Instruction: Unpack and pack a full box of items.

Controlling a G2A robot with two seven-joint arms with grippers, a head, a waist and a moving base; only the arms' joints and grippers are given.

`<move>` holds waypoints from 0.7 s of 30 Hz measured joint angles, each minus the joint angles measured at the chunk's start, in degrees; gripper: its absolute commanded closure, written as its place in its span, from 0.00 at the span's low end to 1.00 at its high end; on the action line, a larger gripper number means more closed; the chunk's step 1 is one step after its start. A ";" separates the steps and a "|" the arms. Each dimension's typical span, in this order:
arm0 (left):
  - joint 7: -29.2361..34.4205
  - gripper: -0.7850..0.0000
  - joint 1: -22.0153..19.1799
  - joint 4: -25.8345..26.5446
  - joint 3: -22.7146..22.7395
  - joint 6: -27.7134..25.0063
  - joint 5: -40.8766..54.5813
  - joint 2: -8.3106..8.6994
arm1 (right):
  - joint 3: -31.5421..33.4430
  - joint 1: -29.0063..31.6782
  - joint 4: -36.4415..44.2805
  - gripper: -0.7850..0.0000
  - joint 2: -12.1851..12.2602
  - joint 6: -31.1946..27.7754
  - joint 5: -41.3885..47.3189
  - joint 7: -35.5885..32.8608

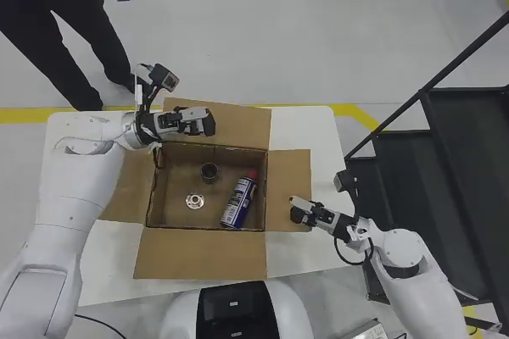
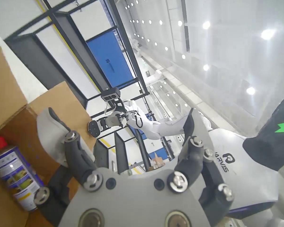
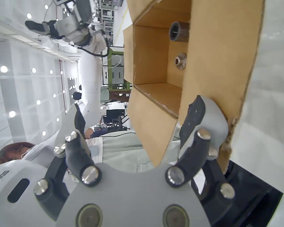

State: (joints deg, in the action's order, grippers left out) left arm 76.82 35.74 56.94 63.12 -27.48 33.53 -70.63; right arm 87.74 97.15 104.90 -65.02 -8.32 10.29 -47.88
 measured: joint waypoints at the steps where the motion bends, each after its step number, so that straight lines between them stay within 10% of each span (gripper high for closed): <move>1: 0.01 0.00 1.16 1.25 1.82 0.01 -1.00 0.88 | -0.81 -0.98 -1.13 0.00 -0.03 0.69 -0.84 0.45; 10: 0.83 0.00 8.74 6.22 13.78 1.01 -4.45 5.58 | -7.18 -7.75 -8.16 0.00 -0.43 2.84 -3.84 1.29; 21: -5.64 0.00 14.13 10.86 20.52 0.61 -5.49 7.50 | -8.06 -10.37 -2.56 0.00 -0.33 -1.74 -4.17 2.43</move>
State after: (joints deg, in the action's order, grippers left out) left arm 71.18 49.87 67.80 83.64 -26.87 28.03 -63.13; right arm 79.68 86.77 102.33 -65.35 -10.06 6.13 -45.44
